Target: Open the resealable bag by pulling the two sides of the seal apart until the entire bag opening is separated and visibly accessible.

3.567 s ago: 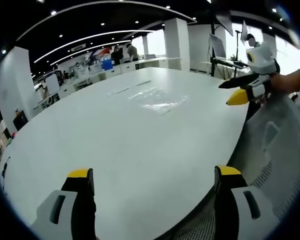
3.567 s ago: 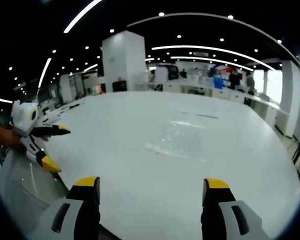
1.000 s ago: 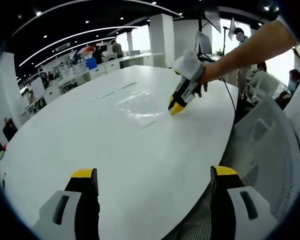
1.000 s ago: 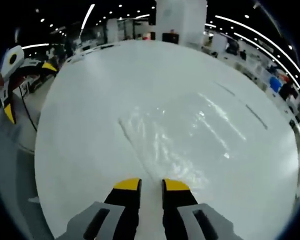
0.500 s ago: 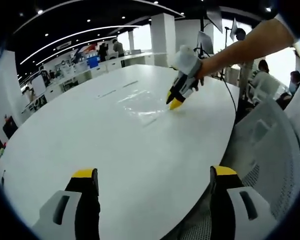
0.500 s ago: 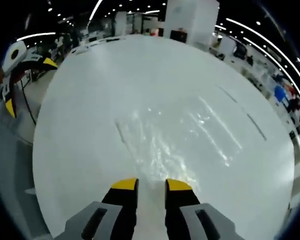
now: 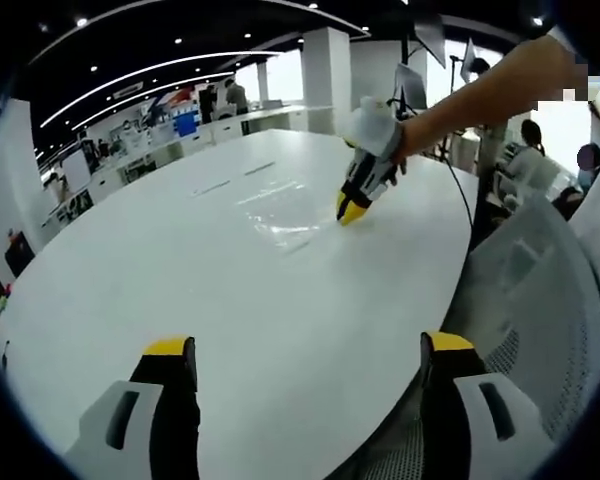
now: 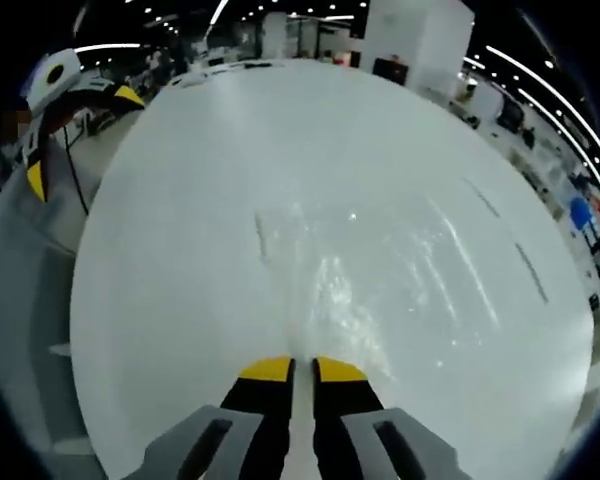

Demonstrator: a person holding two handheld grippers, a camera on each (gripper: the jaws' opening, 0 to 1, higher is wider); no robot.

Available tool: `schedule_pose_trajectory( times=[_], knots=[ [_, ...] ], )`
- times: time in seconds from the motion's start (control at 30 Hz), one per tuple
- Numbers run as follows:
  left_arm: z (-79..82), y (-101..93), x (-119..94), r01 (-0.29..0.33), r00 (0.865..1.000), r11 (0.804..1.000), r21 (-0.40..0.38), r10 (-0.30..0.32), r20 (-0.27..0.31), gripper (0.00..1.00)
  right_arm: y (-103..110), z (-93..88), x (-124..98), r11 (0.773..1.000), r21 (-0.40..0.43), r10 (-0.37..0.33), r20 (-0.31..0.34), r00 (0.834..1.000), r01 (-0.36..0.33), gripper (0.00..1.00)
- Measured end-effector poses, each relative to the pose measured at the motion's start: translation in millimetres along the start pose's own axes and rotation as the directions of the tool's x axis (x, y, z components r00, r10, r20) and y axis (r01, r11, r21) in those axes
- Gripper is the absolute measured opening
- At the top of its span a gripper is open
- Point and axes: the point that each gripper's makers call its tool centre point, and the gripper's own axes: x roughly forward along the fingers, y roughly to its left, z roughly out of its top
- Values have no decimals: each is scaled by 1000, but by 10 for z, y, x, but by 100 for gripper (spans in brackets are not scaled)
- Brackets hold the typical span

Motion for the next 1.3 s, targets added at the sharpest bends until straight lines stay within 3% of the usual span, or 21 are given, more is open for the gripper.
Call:
schedule_pose_trajectory(
  times=[0.07, 0.17, 0.33, 0.67, 1.2, 1.3],
  knots=[
    [21, -13, 10, 7, 1000, 1000, 12, -7, -2, 91, 14, -3, 2, 999, -41, -2, -11, 1000, 2, 0],
    [34, -14, 11, 8, 1000, 1000, 15, -8, -2, 91, 32, -2, -2, 1000, -7, 3, -7, 1000, -3, 0],
    [19, -25, 8, 11, 1000, 1000, 21, -11, -7, 91, 91, -25, -23, 1000, -18, 20, -3, 1000, -20, 0],
    [48, -33, 14, 17, 1000, 999, 37, -17, -6, 90, 461, 35, -125, 989, -40, 145, 42, 988, -144, 0],
    [43, -134, 88, 46, 999, 996, 82, -45, -16, 88, 798, 134, -301, 967, -91, 245, 80, 966, -238, 0],
    [28, -158, 104, 55, 998, 994, 97, -52, -25, 87, 849, 136, -359, 957, -149, 260, 72, 963, -247, 0]
  ],
)
